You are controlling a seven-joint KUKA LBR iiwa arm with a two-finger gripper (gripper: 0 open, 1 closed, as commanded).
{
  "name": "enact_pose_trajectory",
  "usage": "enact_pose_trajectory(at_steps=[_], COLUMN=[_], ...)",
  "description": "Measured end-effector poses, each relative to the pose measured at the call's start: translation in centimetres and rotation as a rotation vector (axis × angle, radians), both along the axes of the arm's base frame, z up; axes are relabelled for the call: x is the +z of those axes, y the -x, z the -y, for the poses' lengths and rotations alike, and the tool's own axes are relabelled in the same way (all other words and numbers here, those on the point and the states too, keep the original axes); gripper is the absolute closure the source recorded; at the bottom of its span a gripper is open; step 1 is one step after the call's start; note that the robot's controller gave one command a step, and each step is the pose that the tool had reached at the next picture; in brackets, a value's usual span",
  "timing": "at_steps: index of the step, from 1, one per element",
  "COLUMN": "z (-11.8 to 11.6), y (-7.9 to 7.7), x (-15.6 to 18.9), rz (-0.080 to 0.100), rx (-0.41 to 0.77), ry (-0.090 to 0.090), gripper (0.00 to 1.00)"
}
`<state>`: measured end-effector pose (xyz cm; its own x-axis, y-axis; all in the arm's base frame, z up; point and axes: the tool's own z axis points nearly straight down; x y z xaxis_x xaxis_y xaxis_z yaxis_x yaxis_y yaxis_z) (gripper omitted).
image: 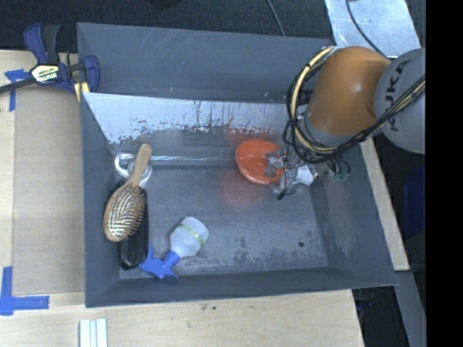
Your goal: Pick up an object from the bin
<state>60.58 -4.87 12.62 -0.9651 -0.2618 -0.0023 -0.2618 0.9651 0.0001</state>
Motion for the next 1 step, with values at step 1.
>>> enact_pose_trajectory(at_steps=[1], z=[0.0], y=[-0.04], x=[3.92], rz=[0.002], rx=[-0.001], ry=[0.0], gripper=[1.0])
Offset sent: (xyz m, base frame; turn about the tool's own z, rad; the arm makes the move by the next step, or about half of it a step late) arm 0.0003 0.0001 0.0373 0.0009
